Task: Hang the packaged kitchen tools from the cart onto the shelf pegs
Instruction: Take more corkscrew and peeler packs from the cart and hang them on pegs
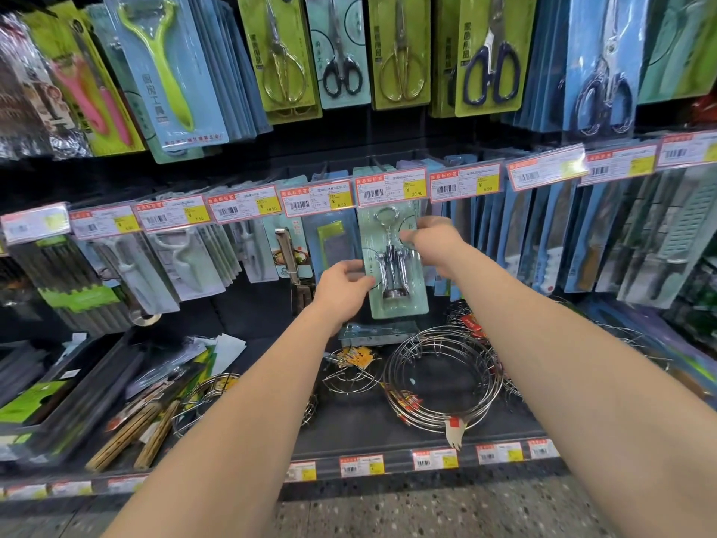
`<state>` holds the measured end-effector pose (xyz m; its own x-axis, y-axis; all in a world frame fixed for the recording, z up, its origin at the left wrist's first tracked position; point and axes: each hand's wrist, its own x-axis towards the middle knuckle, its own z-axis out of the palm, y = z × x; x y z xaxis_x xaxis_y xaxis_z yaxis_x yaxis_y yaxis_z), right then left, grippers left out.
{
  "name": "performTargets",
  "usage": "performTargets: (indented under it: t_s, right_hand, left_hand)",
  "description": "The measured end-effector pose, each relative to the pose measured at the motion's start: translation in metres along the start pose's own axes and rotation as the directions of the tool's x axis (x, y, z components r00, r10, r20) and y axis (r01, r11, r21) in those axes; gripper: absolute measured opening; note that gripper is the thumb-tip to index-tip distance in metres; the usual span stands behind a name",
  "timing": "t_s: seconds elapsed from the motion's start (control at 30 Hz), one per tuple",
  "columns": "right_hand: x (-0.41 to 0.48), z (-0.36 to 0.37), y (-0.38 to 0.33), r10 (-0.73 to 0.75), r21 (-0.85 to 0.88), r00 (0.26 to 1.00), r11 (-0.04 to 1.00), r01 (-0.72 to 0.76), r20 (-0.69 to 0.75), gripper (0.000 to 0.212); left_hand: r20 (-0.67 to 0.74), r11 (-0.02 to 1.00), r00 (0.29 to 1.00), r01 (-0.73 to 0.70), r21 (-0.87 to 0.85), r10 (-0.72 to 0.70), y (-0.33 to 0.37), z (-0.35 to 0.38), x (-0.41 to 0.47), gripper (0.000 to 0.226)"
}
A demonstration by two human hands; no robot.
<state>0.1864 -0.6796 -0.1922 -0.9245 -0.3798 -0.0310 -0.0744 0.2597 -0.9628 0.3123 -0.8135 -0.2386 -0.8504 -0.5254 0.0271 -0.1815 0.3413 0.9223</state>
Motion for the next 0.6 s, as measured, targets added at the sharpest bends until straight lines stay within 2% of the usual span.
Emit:
performTargets:
  t_s: [0.1, 0.17, 0.23, 0.3, 0.37, 0.43, 0.5, 0.6]
  right_hand:
    - [0.005, 0.002, -0.004, 0.057, -0.061, 0.998, 0.996, -0.057, -0.002, 0.06]
    - [0.008, 0.002, 0.002, 0.079, -0.091, 0.997, 0.993, -0.08, -0.019, 0.066]
    - [0.011, 0.002, 0.016, 0.057, -0.134, 0.998, 0.989, -0.062, -0.036, 0.057]
    - [0.013, -0.003, 0.028, 0.058, -0.214, 0.998, 0.975, -0.061, -0.019, 0.046]
    - [0.009, -0.013, 0.034, 0.071, -0.315, 0.997, 0.947, -0.067, -0.001, 0.047]
    - [0.0, -0.03, 0.037, 0.088, -0.441, 0.996, 0.893, -0.09, -0.025, 0.052]
    - [-0.016, -0.051, 0.036, 0.135, -0.517, 0.99, 0.846, -0.134, -0.035, 0.051]
    - [-0.05, -0.092, 0.025, 0.196, -0.594, 0.98, 0.784, -0.181, -0.039, 0.048]
  left_hand:
    - [0.0, 1.0, 1.0, 0.015, -0.004, -0.015, 0.003, 0.0, 0.001, 0.058]
    - [-0.012, 1.0, 1.0, 0.01, 0.005, -0.01, 0.002, 0.0, 0.003, 0.055]
    - [-0.01, 1.0, 1.0, 0.005, 0.014, -0.004, 0.002, 0.001, 0.005, 0.049]
    - [0.004, 0.996, 1.0, -0.003, 0.084, 0.003, 0.005, 0.006, 0.006, 0.044]
    - [0.046, 0.972, 0.999, -0.036, 0.231, 0.026, 0.01, 0.015, 0.002, 0.042]
    - [0.133, 0.894, 0.991, -0.086, 0.44, 0.03, 0.02, 0.024, -0.005, 0.045]
    - [0.268, 0.761, 0.963, -0.174, 0.625, 0.0, 0.041, 0.031, -0.018, 0.05]
    - [0.446, 0.594, 0.895, -0.349, 0.725, -0.02, 0.098, 0.038, -0.034, 0.058]
